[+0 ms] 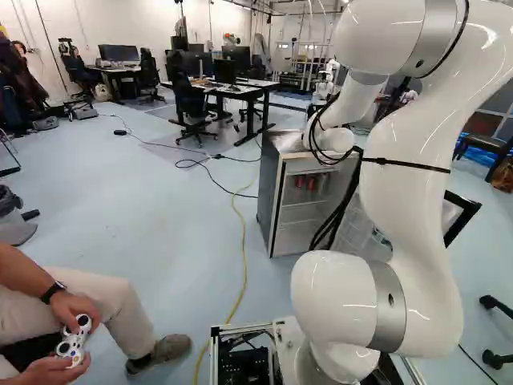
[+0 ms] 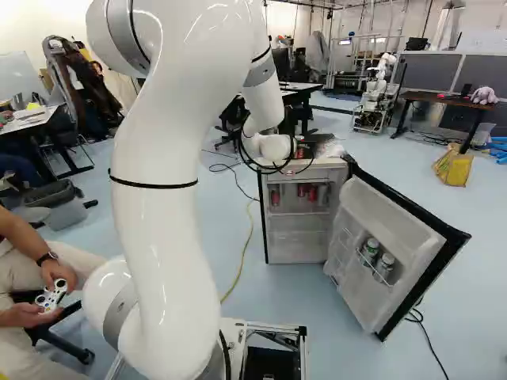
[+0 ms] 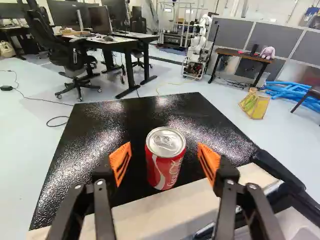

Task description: Grab a drink from the fridge

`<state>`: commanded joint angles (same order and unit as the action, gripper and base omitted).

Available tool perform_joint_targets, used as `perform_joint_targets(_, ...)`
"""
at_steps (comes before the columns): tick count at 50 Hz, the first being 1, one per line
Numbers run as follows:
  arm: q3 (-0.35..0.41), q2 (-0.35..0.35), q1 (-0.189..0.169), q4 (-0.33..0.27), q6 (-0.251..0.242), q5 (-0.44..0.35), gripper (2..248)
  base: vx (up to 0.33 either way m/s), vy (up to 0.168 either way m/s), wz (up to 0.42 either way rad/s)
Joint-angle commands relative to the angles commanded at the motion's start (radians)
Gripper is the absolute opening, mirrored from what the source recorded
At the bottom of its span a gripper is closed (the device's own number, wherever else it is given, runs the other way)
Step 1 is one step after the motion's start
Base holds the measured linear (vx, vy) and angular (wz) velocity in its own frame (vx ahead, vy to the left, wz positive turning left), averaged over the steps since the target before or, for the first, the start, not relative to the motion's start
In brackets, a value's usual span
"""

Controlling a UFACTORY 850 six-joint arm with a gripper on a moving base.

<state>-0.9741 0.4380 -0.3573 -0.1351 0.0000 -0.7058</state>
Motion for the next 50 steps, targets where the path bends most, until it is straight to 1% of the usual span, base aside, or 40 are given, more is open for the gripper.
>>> perform_joint_targets(3,0.000,0.000,0.000,0.000,0.000,0.000,187,0.000,0.000,0.000)
perform_joint_targets(4,0.000,0.000,0.000,0.000,0.000,0.000,223,0.000,0.000,0.000)
perform_joint_targets(8,0.000,0.000,0.000,0.000,0.000,0.000,223,0.000,0.000,0.000)
perform_joint_targets(9,0.000,0.000,0.000,0.000,0.000,0.000,247,0.000,0.000,0.000)
perform_joint_targets(20,0.023,-0.018,-0.001,0.000,0.000,0.000,247,0.000,0.000,0.000)
perform_joint_targets(37,0.115,-0.093,-0.008,0.000,0.000,0.000,247,0.000,0.000,0.000)
perform_joint_targets(50,0.183,-0.151,-0.022,0.000,0.000,0.000,247,0.000,0.000,0.000)
